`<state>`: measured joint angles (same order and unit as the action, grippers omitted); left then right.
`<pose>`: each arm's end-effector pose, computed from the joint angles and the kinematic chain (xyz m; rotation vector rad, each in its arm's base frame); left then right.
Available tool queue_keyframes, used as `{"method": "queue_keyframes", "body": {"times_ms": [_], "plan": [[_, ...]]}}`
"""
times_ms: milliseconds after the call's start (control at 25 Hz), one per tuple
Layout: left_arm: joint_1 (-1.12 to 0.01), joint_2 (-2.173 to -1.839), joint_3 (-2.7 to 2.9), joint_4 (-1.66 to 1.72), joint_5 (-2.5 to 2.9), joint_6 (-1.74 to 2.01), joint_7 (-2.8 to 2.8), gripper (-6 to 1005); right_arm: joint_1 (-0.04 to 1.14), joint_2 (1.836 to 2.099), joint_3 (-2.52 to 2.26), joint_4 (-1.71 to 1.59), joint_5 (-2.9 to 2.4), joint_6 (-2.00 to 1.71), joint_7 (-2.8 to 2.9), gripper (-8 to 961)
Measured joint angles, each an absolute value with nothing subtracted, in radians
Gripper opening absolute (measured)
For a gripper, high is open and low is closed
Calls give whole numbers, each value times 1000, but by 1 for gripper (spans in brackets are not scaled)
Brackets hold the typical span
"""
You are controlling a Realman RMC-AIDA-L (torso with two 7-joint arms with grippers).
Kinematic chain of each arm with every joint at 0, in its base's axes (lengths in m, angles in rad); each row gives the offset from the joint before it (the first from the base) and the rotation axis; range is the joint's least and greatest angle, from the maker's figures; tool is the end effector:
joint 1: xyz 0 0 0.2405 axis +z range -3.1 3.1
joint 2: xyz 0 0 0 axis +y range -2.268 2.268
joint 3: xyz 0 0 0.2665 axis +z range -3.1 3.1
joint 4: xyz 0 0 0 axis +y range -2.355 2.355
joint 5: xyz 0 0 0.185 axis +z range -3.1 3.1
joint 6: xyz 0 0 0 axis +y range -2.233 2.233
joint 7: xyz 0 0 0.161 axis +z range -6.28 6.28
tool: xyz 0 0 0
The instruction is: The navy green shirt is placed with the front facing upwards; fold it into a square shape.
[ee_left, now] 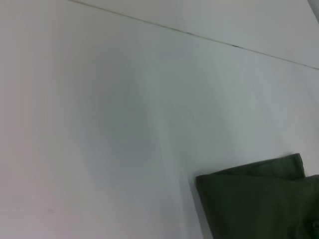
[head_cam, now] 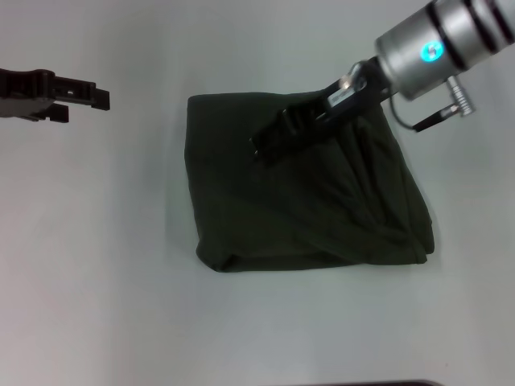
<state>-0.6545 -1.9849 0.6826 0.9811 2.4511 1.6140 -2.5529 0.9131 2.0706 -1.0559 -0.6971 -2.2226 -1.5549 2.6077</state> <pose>-0.2605 0.3629 0.0489 -2.2558 -1.7066 -0.1823 0.1465 0.3576 -0.0643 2.6034 -1.5986 -0.0074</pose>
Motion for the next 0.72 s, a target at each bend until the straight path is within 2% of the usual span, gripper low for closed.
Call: {"method": "queue_keyframes", "body": {"times_ms": [160, 400, 520, 720], "plan": [[-655, -1986, 683, 980, 2451, 1614, -2551, 902, 926, 2084, -1132, -691, -2298, -1487, 2647, 567], [-655, -1989, 684, 979, 2451, 1613, -2550, 902, 913, 2076, -1134, -708, -2383, -1446, 2681, 567], [-655, -1990, 684, 979, 2451, 1612, -2549, 902, 890, 2053, -1119, -755, -2394, -1463, 2698, 566], [-656, -1991, 683, 979, 2451, 1612, -2549, 902, 824, 1990, -1058, -880, -2456, -1503, 2768, 566]]}}
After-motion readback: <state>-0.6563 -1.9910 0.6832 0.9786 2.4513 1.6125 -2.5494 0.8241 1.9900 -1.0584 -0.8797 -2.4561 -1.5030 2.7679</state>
